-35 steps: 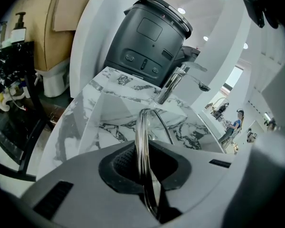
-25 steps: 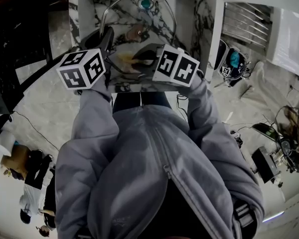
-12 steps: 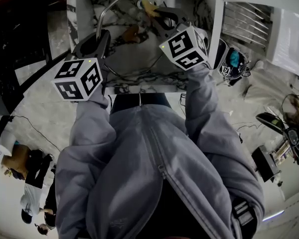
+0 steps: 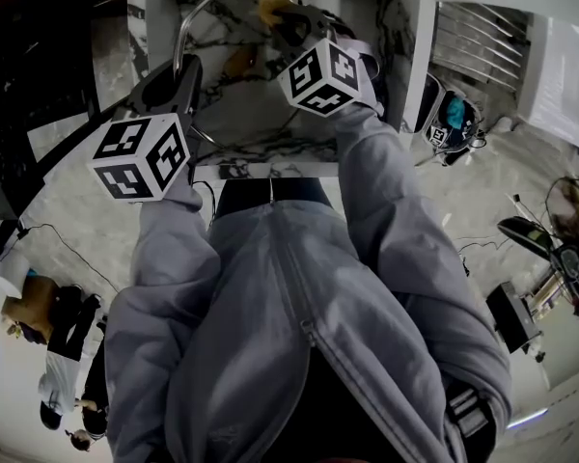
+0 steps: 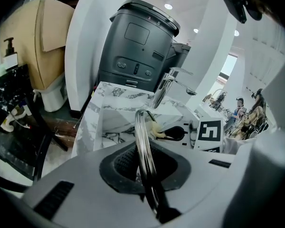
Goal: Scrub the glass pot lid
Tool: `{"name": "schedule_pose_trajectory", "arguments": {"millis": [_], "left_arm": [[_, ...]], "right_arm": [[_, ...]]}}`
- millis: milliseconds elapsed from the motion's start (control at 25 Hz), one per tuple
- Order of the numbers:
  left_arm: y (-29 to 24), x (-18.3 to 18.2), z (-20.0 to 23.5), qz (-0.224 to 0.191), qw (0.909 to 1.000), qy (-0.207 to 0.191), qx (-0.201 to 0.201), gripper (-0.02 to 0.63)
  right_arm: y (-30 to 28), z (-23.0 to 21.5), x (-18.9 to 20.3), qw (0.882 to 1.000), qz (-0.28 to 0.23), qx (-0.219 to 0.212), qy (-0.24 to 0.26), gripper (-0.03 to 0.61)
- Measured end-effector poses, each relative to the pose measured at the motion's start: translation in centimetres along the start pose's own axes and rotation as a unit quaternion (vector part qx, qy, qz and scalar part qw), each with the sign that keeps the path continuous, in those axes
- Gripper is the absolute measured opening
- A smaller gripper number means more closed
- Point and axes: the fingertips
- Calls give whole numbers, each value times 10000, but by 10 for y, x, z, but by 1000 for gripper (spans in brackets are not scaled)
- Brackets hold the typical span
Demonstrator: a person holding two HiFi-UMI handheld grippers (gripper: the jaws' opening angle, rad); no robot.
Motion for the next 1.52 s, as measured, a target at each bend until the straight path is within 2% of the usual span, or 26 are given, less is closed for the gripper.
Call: {"name": "schedule_pose_trajectory", "arguments": {"millis": [120,320,640,840,1040,1240,1400,1520], "left_arm": [[2,1,3,-19,10000,78,-43,40],[2,2,4,-48,9999,91,-94,40],[4,5,3,-110,9998,99,-127,40],[6,5,3,-176,9997,112,-138,40],[7,5,4,-222,9995,162,-129,40],[8,6,4,-266,9994,207,-92,40],[9,6,3,-279,9994,215,-50,38],[11,4,3,-255,9996,59,-93,38]], "right_arm": [[-1,12,-2,9997,-6,-192,149,54],[7,48,0,9961,30,-768,435,54],[25,99,8,9912,46,-1258,413,54],[37,129,15,9822,100,-1792,554,54],[49,160,19,9625,161,-2662,499,54],[60,187,22,9340,122,-3544,442,54],[66,201,21,9153,109,-3999,465,54],[71,208,18,8980,141,-4387,314,54]]}}
Point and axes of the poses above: the fingertips, and each gripper's own axes: y backward along the fingers, z to its left, x out of its underside, and after that the axes turned 4 degrees about z, right-handed
